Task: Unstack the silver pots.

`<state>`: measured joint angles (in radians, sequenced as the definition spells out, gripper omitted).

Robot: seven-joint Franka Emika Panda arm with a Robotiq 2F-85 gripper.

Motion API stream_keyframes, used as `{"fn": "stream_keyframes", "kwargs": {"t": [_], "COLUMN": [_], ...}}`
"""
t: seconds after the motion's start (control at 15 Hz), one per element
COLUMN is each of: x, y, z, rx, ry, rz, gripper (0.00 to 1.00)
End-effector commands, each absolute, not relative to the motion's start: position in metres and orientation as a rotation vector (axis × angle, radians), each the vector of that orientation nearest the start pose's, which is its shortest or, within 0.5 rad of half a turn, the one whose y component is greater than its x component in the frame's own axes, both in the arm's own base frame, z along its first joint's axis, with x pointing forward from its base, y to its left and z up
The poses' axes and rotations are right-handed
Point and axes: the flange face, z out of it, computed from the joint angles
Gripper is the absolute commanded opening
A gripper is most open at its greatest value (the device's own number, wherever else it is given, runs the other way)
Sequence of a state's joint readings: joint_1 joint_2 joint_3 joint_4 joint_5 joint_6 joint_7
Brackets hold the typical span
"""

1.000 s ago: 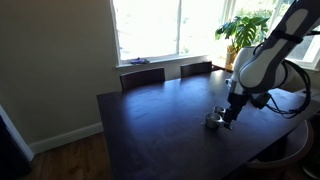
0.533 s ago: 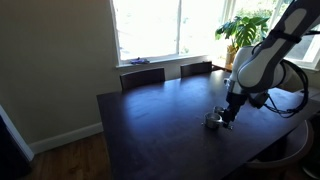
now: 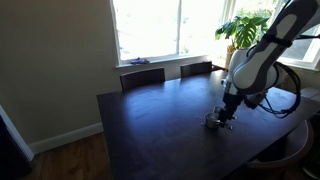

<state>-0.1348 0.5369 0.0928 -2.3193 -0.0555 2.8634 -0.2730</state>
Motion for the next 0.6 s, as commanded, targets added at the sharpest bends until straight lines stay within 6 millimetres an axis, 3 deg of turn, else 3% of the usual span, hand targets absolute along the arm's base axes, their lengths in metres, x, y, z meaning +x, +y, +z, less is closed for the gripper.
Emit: {"fn": "stream_keyframes", "kwargs": {"t": [0.0, 0.13, 0.27, 0.53], "x": [0.5139, 0.5162, 0.5188, 0.5203], "y": [-0.0111, -0.0085, -0.0069, -0.0067], "z": [0.108, 0.1044, 0.1014, 0.1033], "rx": [-3.101, -3.103, -3.102, -3.103], "ry": [-0.373, -0.369, -0.365, -0.362], "rz": [0.009, 0.013, 0.019, -0.003], "gripper": [0.78, 0.69, 0.51, 0.25]}}
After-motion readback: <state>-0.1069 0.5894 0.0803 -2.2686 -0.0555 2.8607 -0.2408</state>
